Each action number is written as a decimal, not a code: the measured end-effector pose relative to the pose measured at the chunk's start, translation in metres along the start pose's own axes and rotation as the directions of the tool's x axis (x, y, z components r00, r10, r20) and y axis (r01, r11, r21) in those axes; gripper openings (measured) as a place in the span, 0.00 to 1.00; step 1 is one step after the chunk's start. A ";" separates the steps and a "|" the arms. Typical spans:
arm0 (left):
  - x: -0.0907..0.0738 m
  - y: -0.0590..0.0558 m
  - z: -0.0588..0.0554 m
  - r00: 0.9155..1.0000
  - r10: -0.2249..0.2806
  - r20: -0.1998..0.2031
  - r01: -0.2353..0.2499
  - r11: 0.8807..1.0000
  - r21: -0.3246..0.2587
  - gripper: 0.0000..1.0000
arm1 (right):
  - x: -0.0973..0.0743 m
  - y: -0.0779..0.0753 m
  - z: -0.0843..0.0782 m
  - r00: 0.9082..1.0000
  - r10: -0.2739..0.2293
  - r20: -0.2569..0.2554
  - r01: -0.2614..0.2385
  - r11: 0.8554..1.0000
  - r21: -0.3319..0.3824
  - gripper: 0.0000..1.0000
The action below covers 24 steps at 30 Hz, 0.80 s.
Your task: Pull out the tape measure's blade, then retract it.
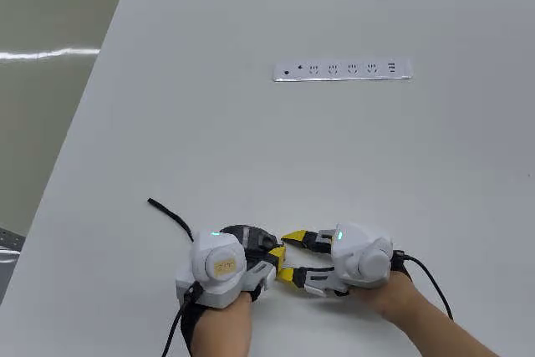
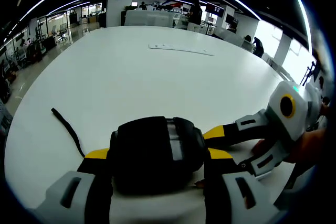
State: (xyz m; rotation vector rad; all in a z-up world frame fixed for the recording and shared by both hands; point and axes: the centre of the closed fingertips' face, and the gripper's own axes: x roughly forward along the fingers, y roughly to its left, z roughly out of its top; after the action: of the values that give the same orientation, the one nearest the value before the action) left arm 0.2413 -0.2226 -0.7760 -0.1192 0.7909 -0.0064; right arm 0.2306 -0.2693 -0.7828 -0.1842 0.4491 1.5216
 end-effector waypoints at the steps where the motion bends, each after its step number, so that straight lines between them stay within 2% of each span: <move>1: 0.000 0.000 0.000 1.000 -0.003 0.000 0.003 1.000 -0.002 0.68 | -0.001 0.000 0.000 1.000 -0.001 -0.001 0.001 1.000 0.003 0.35; 7: 0.000 -0.002 -0.001 0.999 -0.035 -0.002 0.035 0.999 0.020 0.70 | -0.008 -0.003 0.003 0.999 -0.038 0.017 0.037 0.999 0.028 0.35; 20: -0.006 -0.001 -0.006 0.996 -0.086 0.006 0.086 0.996 0.013 0.66 | -0.022 0.003 0.001 0.995 -0.095 0.033 0.092 0.992 0.082 0.35; 24: -0.008 -0.002 -0.005 0.994 -0.107 0.022 0.107 0.994 0.012 0.66 | -0.025 0.006 -0.001 0.994 -0.107 0.030 0.103 0.990 0.091 0.35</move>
State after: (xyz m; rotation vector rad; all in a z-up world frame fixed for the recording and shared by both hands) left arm 0.2321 -0.2248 -0.7736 -0.1514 0.7614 -0.1103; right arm 0.2245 -0.2927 -0.7726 -0.1094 0.4723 1.3966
